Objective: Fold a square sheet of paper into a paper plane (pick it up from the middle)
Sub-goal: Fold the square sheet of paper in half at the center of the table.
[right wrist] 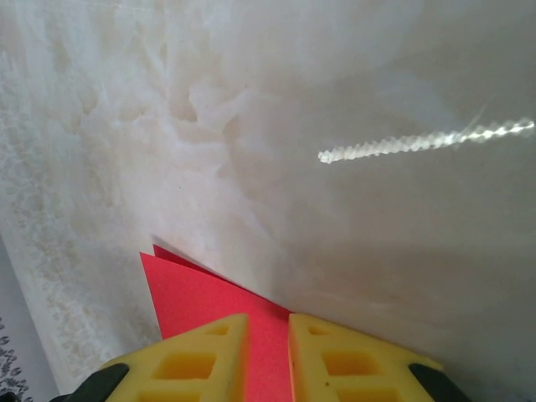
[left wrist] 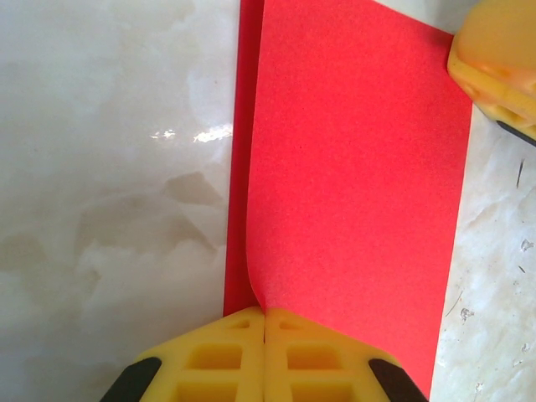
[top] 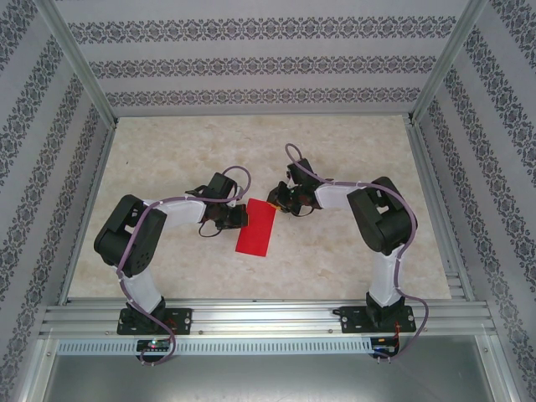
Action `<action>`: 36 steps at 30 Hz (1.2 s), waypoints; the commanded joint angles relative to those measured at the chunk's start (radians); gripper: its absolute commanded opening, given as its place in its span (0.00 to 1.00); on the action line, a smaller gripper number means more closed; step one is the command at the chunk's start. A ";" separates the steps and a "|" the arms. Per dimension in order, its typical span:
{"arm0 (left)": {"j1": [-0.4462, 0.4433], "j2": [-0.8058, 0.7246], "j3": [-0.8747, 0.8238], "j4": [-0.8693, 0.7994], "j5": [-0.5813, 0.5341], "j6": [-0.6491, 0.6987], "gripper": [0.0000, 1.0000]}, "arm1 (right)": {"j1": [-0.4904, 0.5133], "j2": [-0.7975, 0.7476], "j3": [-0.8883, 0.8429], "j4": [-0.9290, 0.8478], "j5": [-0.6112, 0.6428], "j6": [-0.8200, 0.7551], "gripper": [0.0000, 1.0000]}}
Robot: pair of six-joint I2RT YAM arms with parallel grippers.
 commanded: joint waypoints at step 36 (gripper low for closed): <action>-0.015 0.062 -0.035 -0.104 -0.068 0.029 0.07 | 0.003 -0.017 0.039 -0.056 0.057 -0.051 0.22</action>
